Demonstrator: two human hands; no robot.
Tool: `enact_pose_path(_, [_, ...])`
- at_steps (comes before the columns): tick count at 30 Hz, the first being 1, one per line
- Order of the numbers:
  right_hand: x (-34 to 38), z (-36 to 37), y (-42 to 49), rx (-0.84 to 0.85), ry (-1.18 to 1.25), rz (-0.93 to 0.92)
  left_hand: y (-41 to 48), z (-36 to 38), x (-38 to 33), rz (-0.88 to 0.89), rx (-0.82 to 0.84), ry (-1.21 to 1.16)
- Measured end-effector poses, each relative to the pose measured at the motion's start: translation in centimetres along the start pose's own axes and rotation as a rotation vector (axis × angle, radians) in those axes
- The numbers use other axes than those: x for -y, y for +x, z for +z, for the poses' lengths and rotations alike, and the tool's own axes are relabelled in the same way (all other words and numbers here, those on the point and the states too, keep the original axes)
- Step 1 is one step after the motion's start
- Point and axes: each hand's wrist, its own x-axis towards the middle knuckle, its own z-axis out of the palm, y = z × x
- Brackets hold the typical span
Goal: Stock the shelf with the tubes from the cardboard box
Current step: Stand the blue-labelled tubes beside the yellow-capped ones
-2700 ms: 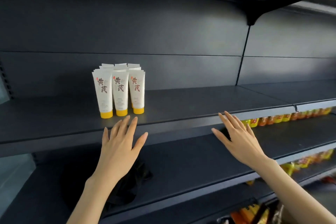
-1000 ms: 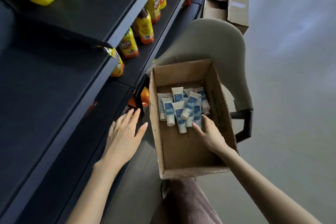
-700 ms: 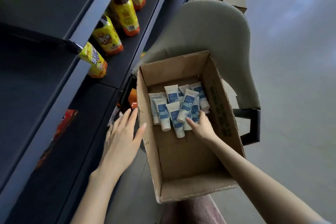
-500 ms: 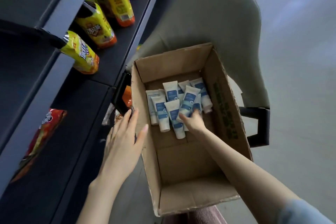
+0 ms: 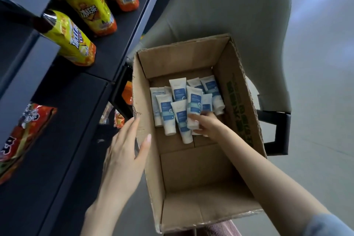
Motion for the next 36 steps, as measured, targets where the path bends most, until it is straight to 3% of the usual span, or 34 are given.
enact_pose_path(3, [-0.1, -0.6, -2.5, 0.197, -0.004, 0.018, 0.3, 0.0, -0.7, 0.030, -0.035, -0.040])
enact_pose_path(7, [-0.4, -0.1, -6.8, 0.307, -0.012, -0.131, 0.6, -0.1, -1.8, 0.029, -0.036, -0.143])
enact_pose_path(16, [-2.9, 4.0, -14.4, 0.305, 0.085, -0.535, 0.8, 0.7, -3.7, -0.068, -0.006, -0.559])
enact_pose_path(21, [-4.0, 6.3, -14.1, 0.236, 0.076, -0.618, 1.2, 0.5, -3.0, -0.129, -0.093, -0.765])
enact_pose_path(28, [-3.7, 6.3, -13.3, 0.320, 0.017, -0.635, 1.9, -1.0, -2.1, -0.172, -0.076, -0.874])
enact_pose_path(30, [-3.6, 5.5, -12.5, 0.275, -0.015, -0.615, 1.8, -1.3, -1.6, -0.224, -0.086, -0.900])
enact_pose_path(36, [-3.8, 1.6, -7.3, -0.115, -0.171, -0.544, 1.8, -1.9, -0.2, -0.326, -0.117, -0.928])
